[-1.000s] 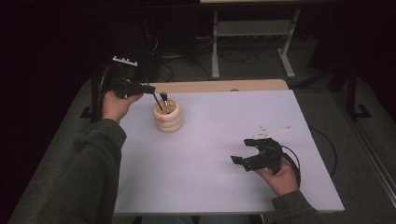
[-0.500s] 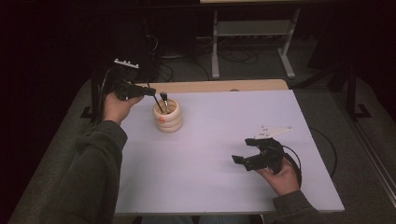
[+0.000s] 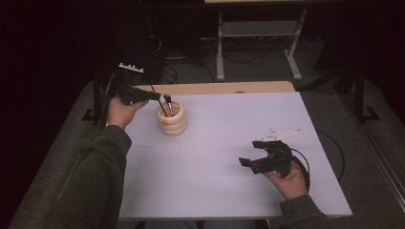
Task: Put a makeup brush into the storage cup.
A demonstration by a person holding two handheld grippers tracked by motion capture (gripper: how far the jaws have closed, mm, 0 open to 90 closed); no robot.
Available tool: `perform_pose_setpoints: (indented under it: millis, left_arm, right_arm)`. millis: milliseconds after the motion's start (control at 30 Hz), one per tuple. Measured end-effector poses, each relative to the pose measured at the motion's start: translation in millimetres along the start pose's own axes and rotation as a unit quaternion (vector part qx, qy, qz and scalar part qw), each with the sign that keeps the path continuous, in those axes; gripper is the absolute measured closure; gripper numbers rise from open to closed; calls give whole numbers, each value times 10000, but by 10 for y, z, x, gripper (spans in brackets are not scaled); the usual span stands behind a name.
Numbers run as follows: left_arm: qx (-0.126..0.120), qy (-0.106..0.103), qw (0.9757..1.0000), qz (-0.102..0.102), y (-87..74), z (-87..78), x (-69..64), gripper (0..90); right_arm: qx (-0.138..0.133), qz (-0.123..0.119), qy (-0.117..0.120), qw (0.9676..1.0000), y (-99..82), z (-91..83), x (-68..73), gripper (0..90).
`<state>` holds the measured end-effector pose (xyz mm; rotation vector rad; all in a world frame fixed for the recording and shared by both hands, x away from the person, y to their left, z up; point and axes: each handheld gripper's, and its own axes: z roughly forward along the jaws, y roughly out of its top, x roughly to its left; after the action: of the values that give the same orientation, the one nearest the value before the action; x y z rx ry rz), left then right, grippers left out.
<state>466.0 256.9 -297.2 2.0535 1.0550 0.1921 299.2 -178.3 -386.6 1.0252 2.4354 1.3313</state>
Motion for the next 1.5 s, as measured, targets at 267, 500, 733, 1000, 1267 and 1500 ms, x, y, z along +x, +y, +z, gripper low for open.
perform_pose_setpoints:
  millis: [267, 500, 733, 1000, 1267, 1500]
  left_arm:
    - [-8, -8, 10000, -36, -32, -4, 5, 846]
    - [53, -35, 10000, 24, -65, 34, -11, 846]
    - [41, -24, 10000, -30, -102, 59, -26, 845]
    - [92, -21, 9999, -38, -149, 84, -11, 844]
    - [108, 5, 9999, -53, -175, 150, -13, 844]
    - [317, 114, 9994, 70, -192, 224, -28, 836]
  right_arm:
    - [7, 11, -2, 10000, 2, 0, 6, 149]
    - [5, -3, 0, 10000, 3, 5, 7, 149]
    - [0, -45, -25, 10000, 4, 6, 12, 149]
    - [20, -41, -14, 10000, 8, 18, 23, 149]
    - [34, -48, -3, 10000, 9, 30, 32, 149]
    - [37, -61, 1, 10000, 10, 31, 29, 149]
